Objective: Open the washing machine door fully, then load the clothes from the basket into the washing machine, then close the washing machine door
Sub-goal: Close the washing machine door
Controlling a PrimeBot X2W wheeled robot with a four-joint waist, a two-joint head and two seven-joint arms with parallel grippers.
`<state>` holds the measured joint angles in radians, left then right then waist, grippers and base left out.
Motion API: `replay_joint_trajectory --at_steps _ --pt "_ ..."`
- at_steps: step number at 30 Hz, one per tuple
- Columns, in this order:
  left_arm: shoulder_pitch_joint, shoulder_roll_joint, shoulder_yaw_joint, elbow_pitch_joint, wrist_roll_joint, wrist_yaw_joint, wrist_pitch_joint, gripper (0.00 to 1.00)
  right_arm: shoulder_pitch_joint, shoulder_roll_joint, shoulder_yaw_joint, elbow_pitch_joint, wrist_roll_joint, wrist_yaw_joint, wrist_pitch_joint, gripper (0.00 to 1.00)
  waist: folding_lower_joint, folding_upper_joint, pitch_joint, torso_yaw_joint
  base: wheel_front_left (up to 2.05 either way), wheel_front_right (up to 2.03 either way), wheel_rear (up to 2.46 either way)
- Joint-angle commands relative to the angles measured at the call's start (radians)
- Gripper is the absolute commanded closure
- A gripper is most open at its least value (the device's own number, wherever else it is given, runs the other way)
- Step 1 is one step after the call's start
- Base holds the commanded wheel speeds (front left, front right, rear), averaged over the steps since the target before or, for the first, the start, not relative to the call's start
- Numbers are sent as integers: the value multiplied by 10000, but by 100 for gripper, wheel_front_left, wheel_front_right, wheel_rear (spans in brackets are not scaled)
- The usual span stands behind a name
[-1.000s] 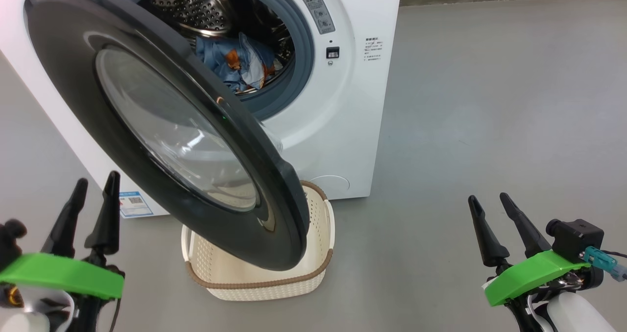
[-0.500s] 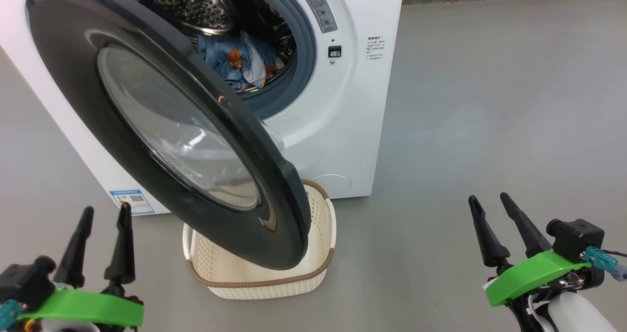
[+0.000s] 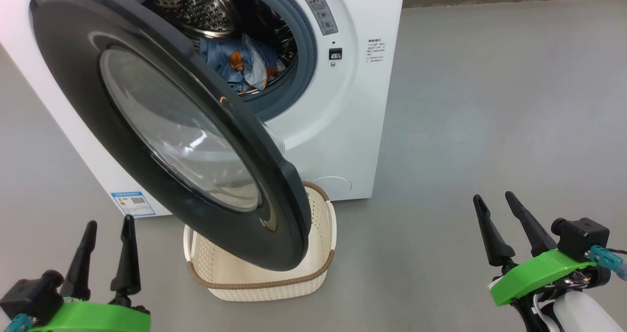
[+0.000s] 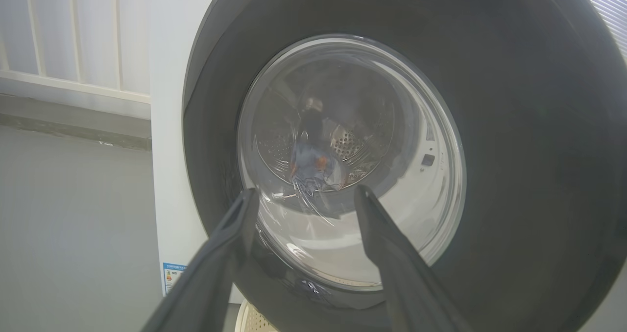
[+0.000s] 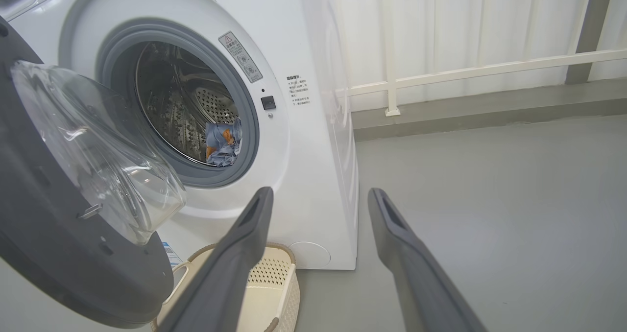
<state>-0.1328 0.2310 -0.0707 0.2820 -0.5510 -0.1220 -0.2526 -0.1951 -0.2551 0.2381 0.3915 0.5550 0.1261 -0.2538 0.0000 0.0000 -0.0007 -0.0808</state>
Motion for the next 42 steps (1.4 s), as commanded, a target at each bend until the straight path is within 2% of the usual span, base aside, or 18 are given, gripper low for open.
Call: replay_joint_trajectory --at_steps 1,14,34,35,37,38,40,42 --pt "-177 221 410 -268 120 51 -88 0 -132 -191 191 -266 48 46 -80 0 0 0 -4 -9 0 0 0" --pt "-10 -166 697 -181 367 -40 -90 0 -148 -317 329 -272 67 46 -80 0 0 0 -108 -6 0 0 0" --pt "-29 -190 666 1 276 -83 -91 0 -84 -267 281 -466 -3 46 -80 0 0 0 -41 121 0 0 0" --pt "-28 -191 652 -4 272 -83 -91 0 -74 -269 266 -495 -8 46 -80 7 0 0 -31 143 0 0 0" --pt "-37 -193 606 -18 263 -84 -91 0 -53 -268 240 -568 -20 46 -80 62 0 0 -8 228 0 0 0" --pt "-37 -193 606 -18 263 -84 -91 0 -53 -268 240 -568 -20 46 -80 62 0 0 -8 228 0 0 0" --pt "-46 -199 565 -18 248 -84 -91 0 -41 -263 215 -679 -50 46 -80 100 0 0 6 346 0 0 0" --pt "-54 -204 495 -10 227 -84 -91 0 -31 -271 183 -776 -89 46 -80 100 0 0 4 499 0 0 0"
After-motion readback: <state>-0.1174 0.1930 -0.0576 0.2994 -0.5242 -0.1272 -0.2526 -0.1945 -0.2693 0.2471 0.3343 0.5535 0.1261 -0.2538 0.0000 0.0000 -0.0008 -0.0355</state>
